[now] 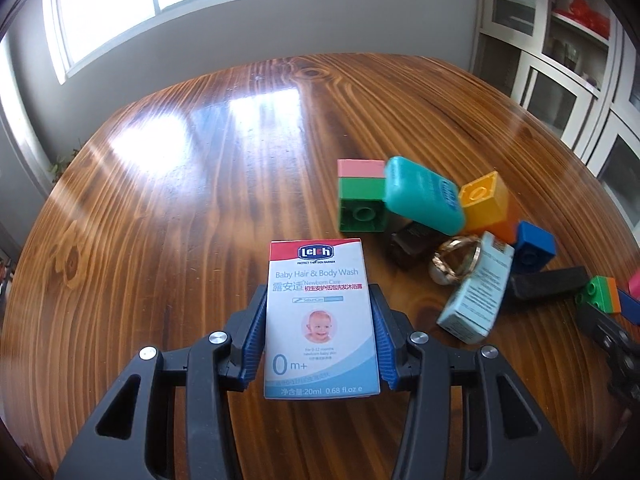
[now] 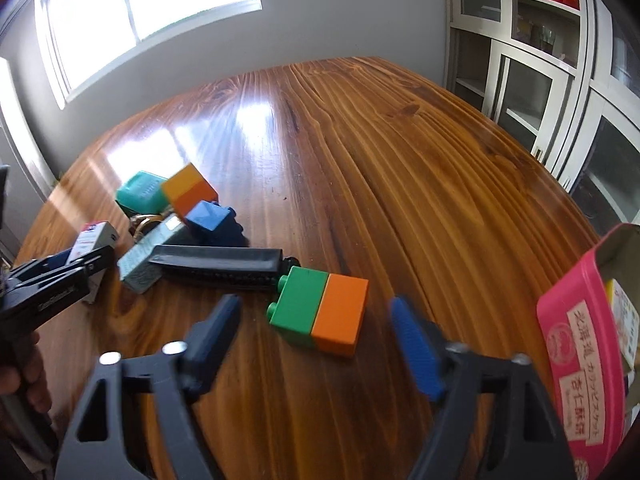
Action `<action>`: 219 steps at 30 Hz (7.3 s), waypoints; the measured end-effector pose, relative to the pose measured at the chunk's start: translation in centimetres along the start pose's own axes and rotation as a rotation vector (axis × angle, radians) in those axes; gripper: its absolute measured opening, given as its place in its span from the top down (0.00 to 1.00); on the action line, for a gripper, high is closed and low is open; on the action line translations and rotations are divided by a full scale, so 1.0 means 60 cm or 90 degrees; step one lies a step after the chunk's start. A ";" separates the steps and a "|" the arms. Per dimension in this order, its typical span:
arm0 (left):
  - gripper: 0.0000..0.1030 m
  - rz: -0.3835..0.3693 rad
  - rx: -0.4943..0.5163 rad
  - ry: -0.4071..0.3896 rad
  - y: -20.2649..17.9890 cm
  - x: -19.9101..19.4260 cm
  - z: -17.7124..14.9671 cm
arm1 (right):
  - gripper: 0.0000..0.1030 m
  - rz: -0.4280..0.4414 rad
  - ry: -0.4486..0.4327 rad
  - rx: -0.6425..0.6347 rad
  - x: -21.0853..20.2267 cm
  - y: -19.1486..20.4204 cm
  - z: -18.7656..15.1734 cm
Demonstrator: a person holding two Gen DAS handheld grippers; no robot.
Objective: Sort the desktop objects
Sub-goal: 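Grasp the green and orange toy brick with the right tool, then carry the baby wash box in the left tool while the right tool carries the brick to the tin, then open the left tool over the tin while the right tool releases the brick inside, then move both tools back over the objects on the table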
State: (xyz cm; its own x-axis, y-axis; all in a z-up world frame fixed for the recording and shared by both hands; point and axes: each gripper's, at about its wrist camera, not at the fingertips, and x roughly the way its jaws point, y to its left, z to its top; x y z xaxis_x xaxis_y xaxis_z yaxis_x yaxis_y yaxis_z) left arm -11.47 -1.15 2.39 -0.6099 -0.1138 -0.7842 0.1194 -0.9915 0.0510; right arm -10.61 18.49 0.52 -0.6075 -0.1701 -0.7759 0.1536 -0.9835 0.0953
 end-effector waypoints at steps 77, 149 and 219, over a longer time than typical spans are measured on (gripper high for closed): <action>0.51 -0.154 0.202 -0.122 -0.328 -0.191 -0.027 | 0.48 0.036 -0.217 0.137 -0.310 -0.192 -0.148; 0.28 -0.312 0.340 -0.097 -0.603 -0.235 -0.063 | 0.19 -0.100 -0.223 0.274 -0.350 -0.382 -0.207; 0.28 -0.092 0.057 -0.098 -0.097 -0.120 -0.004 | 0.19 0.074 -0.126 0.050 -0.205 -0.031 -0.094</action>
State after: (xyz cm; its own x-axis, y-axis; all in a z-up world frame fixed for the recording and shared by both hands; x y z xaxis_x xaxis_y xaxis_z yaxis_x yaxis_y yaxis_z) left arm -7.58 5.48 7.56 -0.7291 0.0278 -0.6838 -0.0433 -0.9990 0.0056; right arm 0.97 22.76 6.33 -0.7311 -0.2842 -0.6203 0.1753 -0.9568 0.2318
